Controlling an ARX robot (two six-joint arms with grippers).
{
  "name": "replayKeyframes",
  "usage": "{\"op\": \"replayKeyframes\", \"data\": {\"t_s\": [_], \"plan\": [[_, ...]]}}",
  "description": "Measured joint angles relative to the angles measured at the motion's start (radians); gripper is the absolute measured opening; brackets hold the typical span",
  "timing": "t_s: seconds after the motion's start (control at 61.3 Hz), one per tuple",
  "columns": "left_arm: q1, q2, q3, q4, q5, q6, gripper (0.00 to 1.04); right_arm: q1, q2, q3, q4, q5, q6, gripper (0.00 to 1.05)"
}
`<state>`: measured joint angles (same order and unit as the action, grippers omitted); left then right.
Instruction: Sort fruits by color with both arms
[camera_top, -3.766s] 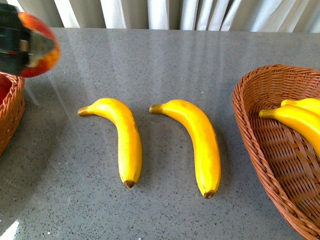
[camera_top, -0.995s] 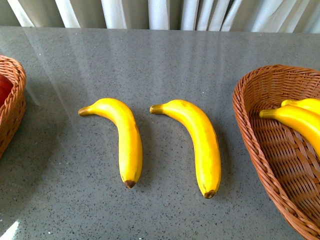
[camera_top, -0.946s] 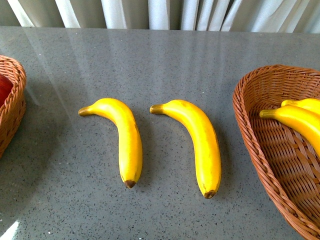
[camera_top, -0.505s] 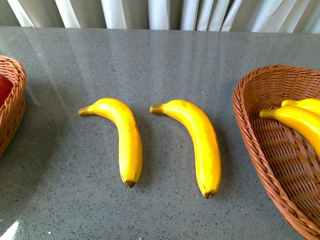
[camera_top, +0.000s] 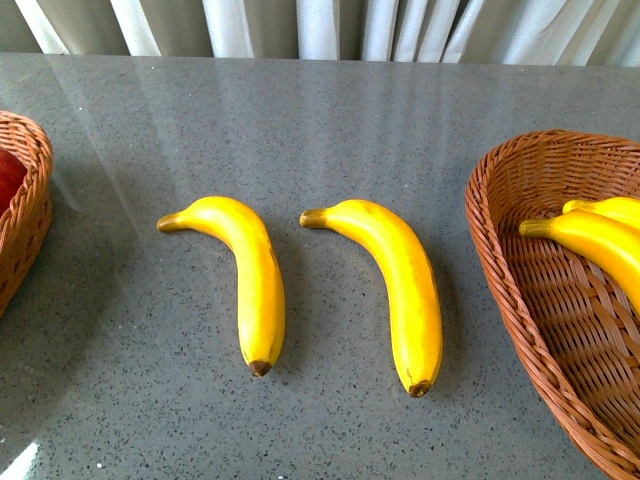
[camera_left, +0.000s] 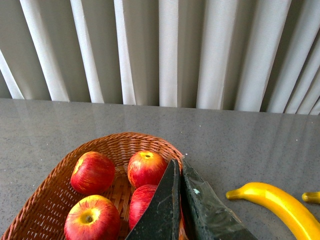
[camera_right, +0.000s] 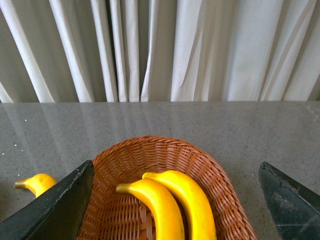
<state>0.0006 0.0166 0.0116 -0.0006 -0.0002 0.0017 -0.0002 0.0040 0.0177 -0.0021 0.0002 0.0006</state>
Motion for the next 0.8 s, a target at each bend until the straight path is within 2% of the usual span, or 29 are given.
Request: {"op": "replayKeyframes", "data": {"t_s": [0.082, 0.196, 0.375, 0.473, 0.505, 0.799], "plan": [[0.0, 0.0, 0.0, 0.0, 0.0, 0.0, 0.05, 0.0, 0.0, 0.0, 0.0, 0.0, 0.0, 0.96], [0.0, 0.0, 0.0, 0.0, 0.0, 0.0, 0.35, 0.0, 0.0, 0.0, 0.0, 0.0, 0.0, 0.96], [0.0, 0.0, 0.0, 0.0, 0.0, 0.0, 0.68, 0.0, 0.0, 0.0, 0.0, 0.0, 0.0, 0.96], [0.0, 0.0, 0.0, 0.0, 0.0, 0.0, 0.93, 0.0, 0.0, 0.0, 0.0, 0.0, 0.0, 0.96], [0.0, 0.0, 0.0, 0.0, 0.0, 0.0, 0.97, 0.0, 0.0, 0.0, 0.0, 0.0, 0.0, 0.96], [0.0, 0.0, 0.0, 0.0, 0.0, 0.0, 0.96, 0.0, 0.0, 0.0, 0.0, 0.0, 0.0, 0.96]]}}
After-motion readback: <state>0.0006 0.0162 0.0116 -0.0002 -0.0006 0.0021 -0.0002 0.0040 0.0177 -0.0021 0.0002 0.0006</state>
